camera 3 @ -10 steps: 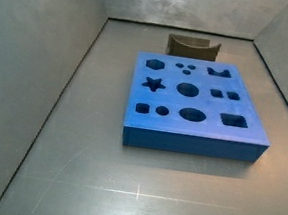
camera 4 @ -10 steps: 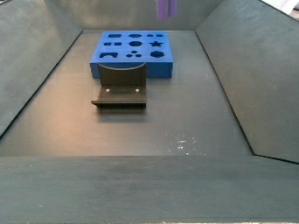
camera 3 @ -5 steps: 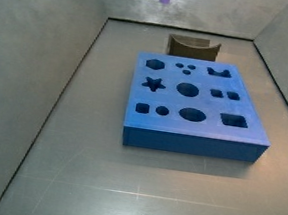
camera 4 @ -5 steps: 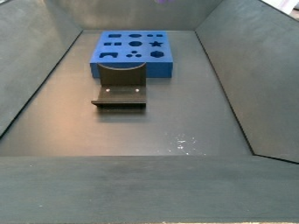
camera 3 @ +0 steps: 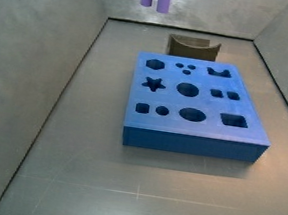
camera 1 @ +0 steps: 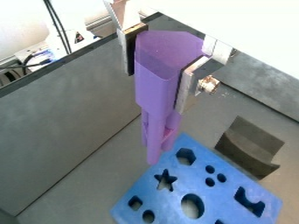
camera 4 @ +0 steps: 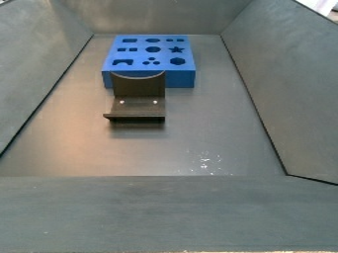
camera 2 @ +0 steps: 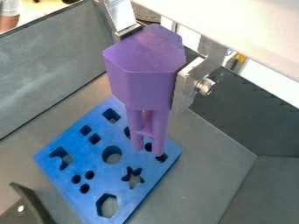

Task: Pick up the 3 prong object. Move up. Move to above the board. Insert the 3 prong object.
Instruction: Move to above the board, then insert the 3 prong object.

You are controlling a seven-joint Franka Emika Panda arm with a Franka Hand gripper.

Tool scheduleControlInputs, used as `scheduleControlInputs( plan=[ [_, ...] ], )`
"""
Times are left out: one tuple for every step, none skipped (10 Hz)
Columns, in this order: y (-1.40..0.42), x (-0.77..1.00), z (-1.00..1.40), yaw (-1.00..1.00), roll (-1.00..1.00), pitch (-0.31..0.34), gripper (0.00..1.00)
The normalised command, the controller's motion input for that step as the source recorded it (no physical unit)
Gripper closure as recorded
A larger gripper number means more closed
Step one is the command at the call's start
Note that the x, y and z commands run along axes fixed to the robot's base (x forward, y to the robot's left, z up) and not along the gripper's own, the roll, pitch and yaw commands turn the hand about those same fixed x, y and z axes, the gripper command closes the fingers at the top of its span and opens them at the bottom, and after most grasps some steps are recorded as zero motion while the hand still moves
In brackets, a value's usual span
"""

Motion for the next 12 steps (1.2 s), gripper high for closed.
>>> scheduleControlInputs(
  plan=[
    [-0.17, 0.05, 0.04, 0.01, 0.01, 0.115, 1.0],
    [0.44, 0.8, -0.44, -0.33, 0.03, 0.084, 1.0],
    [0.56, 0.59, -0.46, -0.33, 0.0, 0.057, 1.0],
    [0.59, 0.5, -0.47, -0.33, 0.0, 0.053, 1.0],
    [0.57, 0.47, -0.46, -0.37, 0.0, 0.036, 1.0],
    [0.5, 0.51, -0.42, -0.42, 0.0, 0.031, 1.0],
    [0.47, 0.5, -0.46, -0.45, 0.02, 0.034, 1.0],
    [0.4, 0.49, -0.51, -0.53, 0.05, 0.02, 1.0],
    [0.39, 0.42, -0.53, -0.57, 0.02, 0.0, 1.0],
    [0.3, 0.4, -0.55, -0.63, 0.04, 0.0, 1.0],
    [0.22, 0.41, -0.55, -0.69, 0.06, 0.0, 1.0],
    [0.18, 0.27, -0.53, -0.8, 0.0, 0.0, 1.0]
  ],
)
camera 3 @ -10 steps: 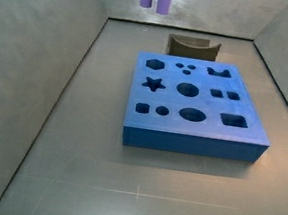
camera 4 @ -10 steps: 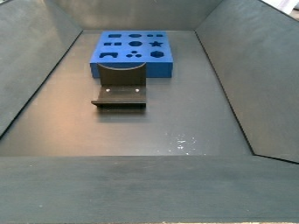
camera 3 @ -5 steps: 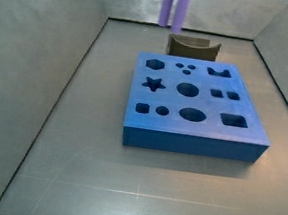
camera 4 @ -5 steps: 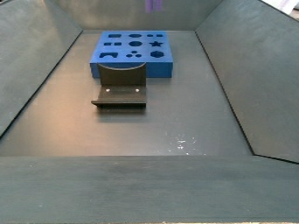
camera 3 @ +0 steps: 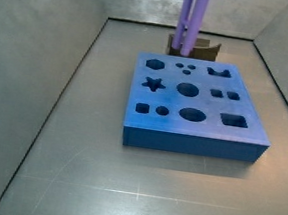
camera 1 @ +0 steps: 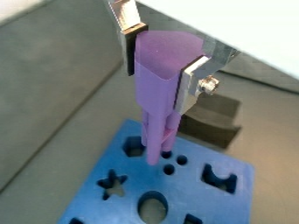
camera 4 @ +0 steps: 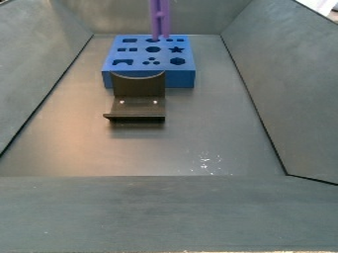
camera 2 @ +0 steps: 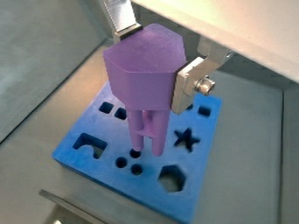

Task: Pick up the 3 prong object. Move up. Move to above the board. Insert the 3 prong object.
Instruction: Insert the 3 prong object.

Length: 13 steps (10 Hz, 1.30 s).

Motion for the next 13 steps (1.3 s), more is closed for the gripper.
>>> scheduleControlInputs(
  plan=[
    [0.2, 0.19, -0.47, -0.8, 0.0, -0.024, 1.0],
    [0.33, 0.11, -0.47, -0.67, 0.01, -0.016, 1.0],
    [0.41, 0.0, -0.39, -0.3, 0.08, 0.0, 1.0],
    [0.25, 0.0, -0.28, 0.0, 0.07, -0.031, 1.0],
    [0.05, 0.02, -0.23, 0.11, -0.01, -0.051, 1.0],
    [0.0, 0.12, -0.18, 0.1, -0.07, -0.066, 1.0],
    [-0.03, 0.11, -0.2, 0.05, -0.1, -0.08, 1.0],
    [-0.09, 0.16, -0.24, 0.0, -0.1, -0.073, 1.0],
    [-0.09, 0.15, -0.2, 0.0, -0.11, -0.06, 1.0],
    [-0.08, 0.02, -0.19, 0.0, -0.13, -0.061, 1.0],
    [-0.03, 0.0, -0.16, 0.0, -0.11, -0.049, 1.0],
    [-0.03, 0.0, -0.15, 0.0, -0.1, -0.05, 1.0],
    [-0.04, 0.0, -0.21, 0.0, -0.07, -0.044, 1.0]
  ],
)
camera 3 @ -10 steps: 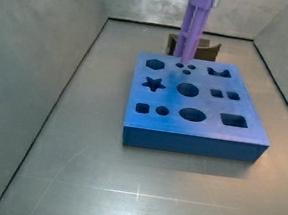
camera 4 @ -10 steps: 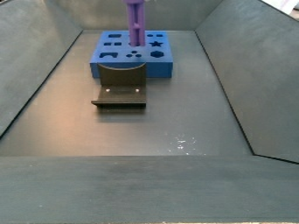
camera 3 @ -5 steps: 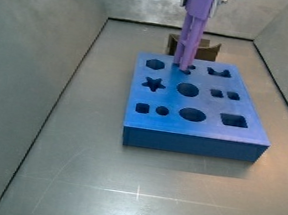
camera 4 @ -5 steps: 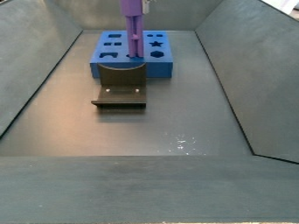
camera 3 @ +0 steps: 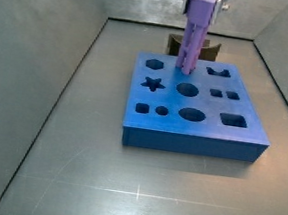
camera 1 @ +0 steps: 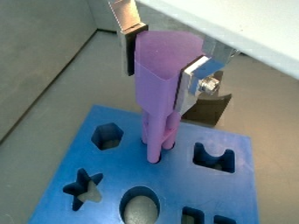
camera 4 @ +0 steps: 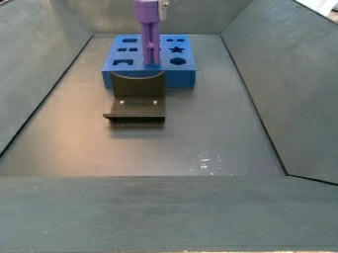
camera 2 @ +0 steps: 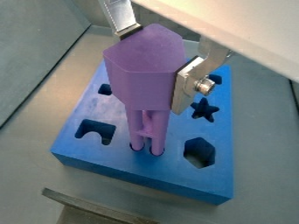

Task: Pick up the 3 prong object. Move up. Move to above the board. Insert the 3 prong object.
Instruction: Insert the 3 prong object.

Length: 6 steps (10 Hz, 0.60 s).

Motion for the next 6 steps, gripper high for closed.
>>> scheduleControlInputs(
  plan=[
    [0.0, 0.05, -0.31, 0.05, 0.0, -0.041, 1.0],
    [0.0, 0.0, -0.41, 0.07, 0.03, -0.061, 1.0],
    [-0.04, 0.0, -0.44, 0.05, 0.16, -0.063, 1.0],
    [-0.08, 0.0, -0.45, 0.04, 0.24, -0.061, 1.0],
    [-0.08, 0.0, -0.45, 0.0, 0.17, -0.084, 1.0],
    [-0.04, 0.09, -0.26, -0.02, 0.01, -0.017, 1.0]
  ],
)
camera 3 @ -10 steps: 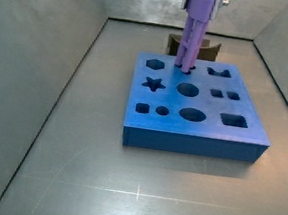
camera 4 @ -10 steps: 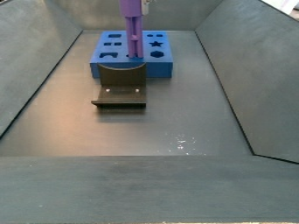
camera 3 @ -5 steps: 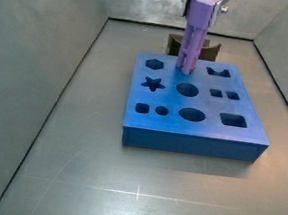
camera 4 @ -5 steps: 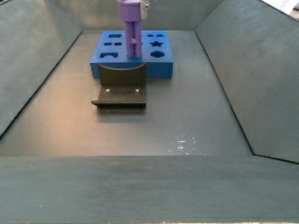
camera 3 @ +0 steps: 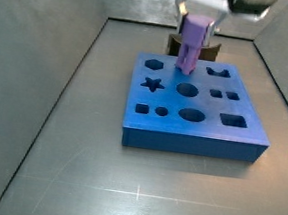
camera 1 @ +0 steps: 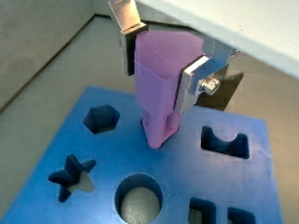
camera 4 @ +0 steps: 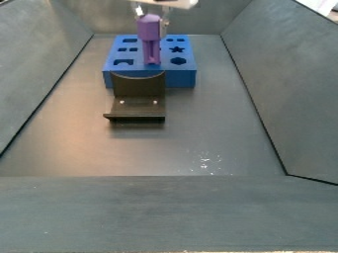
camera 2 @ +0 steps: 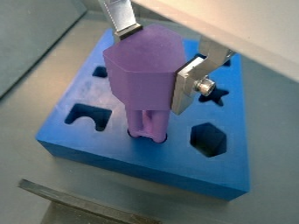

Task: Pick up the 3 prong object. Move up. Move to above the board. Insert the 3 prong object.
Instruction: Insert the 3 prong object.

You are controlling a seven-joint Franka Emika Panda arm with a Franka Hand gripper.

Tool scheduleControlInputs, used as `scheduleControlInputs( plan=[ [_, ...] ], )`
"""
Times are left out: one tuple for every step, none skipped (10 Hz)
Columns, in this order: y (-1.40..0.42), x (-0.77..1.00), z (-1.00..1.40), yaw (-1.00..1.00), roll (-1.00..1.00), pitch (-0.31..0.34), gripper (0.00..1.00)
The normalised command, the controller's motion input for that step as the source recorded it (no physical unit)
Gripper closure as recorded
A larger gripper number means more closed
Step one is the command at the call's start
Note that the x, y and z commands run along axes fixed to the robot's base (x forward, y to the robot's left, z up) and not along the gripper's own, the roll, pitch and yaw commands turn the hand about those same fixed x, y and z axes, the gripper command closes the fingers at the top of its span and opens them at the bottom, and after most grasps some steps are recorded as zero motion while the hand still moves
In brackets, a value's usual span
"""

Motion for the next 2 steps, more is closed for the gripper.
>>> scheduleControlInputs(
  plan=[
    [0.0, 0.0, 0.0, -0.11, -0.06, -0.037, 1.0],
    [0.0, 0.0, 0.0, 0.0, 0.0, 0.0, 1.0]
  ],
)
